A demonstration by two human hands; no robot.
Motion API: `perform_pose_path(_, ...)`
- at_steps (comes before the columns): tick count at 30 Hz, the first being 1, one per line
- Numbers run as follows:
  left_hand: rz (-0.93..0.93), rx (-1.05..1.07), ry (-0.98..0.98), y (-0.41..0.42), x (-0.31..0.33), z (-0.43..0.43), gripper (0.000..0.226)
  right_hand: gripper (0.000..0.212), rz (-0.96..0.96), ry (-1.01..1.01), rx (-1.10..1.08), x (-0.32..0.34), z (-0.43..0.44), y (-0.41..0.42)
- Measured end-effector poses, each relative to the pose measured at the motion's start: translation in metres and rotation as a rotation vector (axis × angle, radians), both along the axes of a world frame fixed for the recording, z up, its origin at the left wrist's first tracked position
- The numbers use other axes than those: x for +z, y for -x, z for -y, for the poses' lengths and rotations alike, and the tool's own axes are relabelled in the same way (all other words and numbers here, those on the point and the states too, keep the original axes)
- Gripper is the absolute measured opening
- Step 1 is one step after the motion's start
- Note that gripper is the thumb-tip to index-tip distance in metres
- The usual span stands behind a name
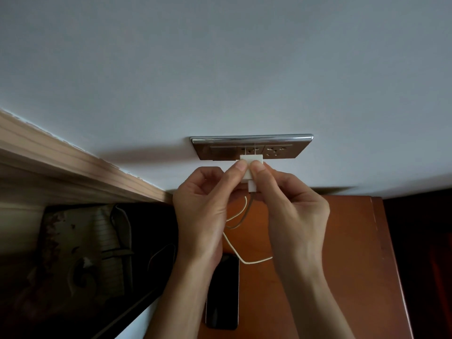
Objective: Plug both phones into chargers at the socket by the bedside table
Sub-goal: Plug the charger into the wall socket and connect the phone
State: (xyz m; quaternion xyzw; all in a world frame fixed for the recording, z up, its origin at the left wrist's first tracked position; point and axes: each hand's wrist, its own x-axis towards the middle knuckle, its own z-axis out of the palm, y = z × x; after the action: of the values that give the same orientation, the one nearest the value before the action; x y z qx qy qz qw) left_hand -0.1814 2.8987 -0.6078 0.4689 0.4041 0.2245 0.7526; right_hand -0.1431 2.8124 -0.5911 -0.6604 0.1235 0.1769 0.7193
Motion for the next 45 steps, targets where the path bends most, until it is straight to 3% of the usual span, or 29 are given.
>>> perform_pose_path(8,-0.015,0.000,-0.109,0.004,-0.002,0.028,0.021,0.033,0.028,-0.056,0.125,-0.003,0.025,0.001)
perform_pose_path(27,-0.009,0.020,-0.024,-0.023,0.007,0.038,0.012,0.007,0.157,0.000,-0.026,-0.001,0.029,-0.015)
perform_pose_path(45,-0.077,0.020,0.123,-0.028,0.029,0.034,0.012,0.008,-0.003,0.030,-0.077,0.010,0.021,-0.016)
